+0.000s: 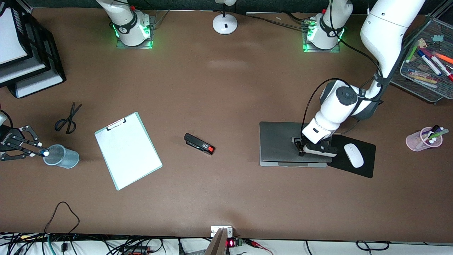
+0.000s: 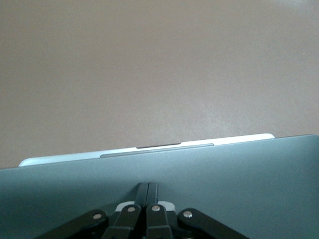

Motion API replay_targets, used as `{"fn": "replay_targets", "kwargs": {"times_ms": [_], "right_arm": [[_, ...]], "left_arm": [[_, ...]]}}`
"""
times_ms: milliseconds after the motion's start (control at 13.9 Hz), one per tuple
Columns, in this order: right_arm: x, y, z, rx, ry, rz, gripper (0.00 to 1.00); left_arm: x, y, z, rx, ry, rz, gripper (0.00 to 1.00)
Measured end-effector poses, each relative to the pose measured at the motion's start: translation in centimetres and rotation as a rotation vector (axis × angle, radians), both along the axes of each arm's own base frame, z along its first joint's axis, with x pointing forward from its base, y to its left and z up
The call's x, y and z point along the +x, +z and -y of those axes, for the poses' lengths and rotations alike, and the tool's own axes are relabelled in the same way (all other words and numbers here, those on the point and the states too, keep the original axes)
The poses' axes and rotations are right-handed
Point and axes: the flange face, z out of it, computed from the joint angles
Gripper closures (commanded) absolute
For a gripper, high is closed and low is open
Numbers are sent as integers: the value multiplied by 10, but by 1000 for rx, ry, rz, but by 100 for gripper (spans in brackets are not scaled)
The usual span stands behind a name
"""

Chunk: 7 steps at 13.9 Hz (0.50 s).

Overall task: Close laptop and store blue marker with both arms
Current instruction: 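Carry the marker over the blue cup while the left gripper presses the lid shut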

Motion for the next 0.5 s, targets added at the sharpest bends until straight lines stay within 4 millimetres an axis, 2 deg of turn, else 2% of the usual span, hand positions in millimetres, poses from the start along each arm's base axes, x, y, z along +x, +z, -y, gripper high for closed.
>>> {"fn": "replay_targets", "kwargs": {"times_ms": [288,505], "right_arm": [[-16,-42,37,106,19,55,100],[-15,-52,50,152,32,90,100]], "left_arm": [[9,-20,0,-24,2,17,100],[15,-30,-1,-30,5,19,100]]}}
